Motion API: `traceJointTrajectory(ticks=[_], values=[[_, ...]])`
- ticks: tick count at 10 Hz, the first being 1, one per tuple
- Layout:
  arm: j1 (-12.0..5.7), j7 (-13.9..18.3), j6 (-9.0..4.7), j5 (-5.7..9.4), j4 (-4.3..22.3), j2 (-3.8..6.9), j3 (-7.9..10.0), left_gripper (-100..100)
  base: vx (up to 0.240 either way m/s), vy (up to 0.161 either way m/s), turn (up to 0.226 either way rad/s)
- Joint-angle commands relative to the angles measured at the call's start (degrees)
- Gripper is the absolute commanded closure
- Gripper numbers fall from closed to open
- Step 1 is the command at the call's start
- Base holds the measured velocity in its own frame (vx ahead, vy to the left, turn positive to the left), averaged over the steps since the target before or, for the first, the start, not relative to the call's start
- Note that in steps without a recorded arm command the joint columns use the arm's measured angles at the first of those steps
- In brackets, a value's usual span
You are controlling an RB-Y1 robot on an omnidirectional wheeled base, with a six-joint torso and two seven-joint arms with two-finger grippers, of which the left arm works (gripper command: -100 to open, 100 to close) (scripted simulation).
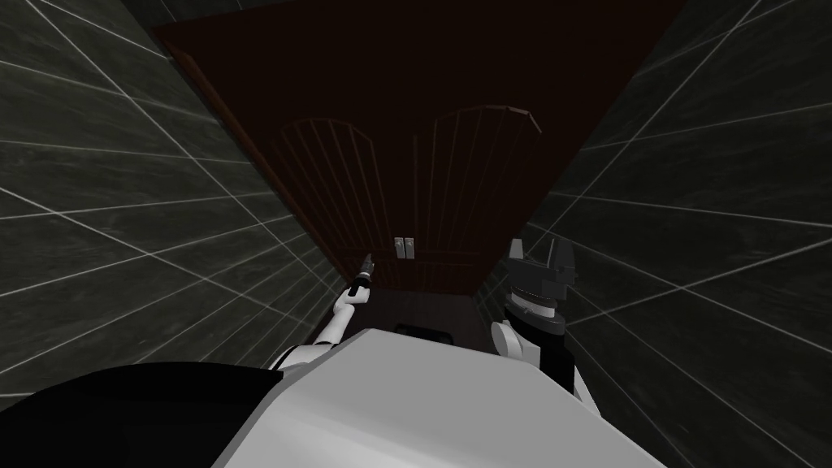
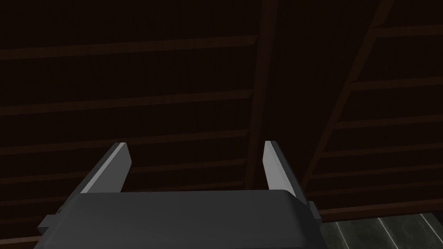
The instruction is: Pull the door open
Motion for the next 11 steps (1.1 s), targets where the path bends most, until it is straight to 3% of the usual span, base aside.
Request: traceJointTrajectory(ticks=[1,6,7,8,11], values=[[-0.41,0.31,-0.12,0.1,-0.14,0.06,-0.27,-100,0.198,0.007,-0.147],[-3.39,0.67,-0.68,-0.33,-1.22,-2.37,-3.39,-100,0.204,-0.049,-0.17],[-2.35,0.43,-0.35,-0.32,-1.94,-2.33,-2.77,-100,0.091,-0.07,-0.038],[-2.35,0.43,-0.35,-0.32,-1.94,-2.33,-2.77,100,-0.011,0.014,0.04],[-2.35,0.43,-0.35,-0.32,-1.94,-2.33,-2.77,100,-0.026,0.016,-0.015]])
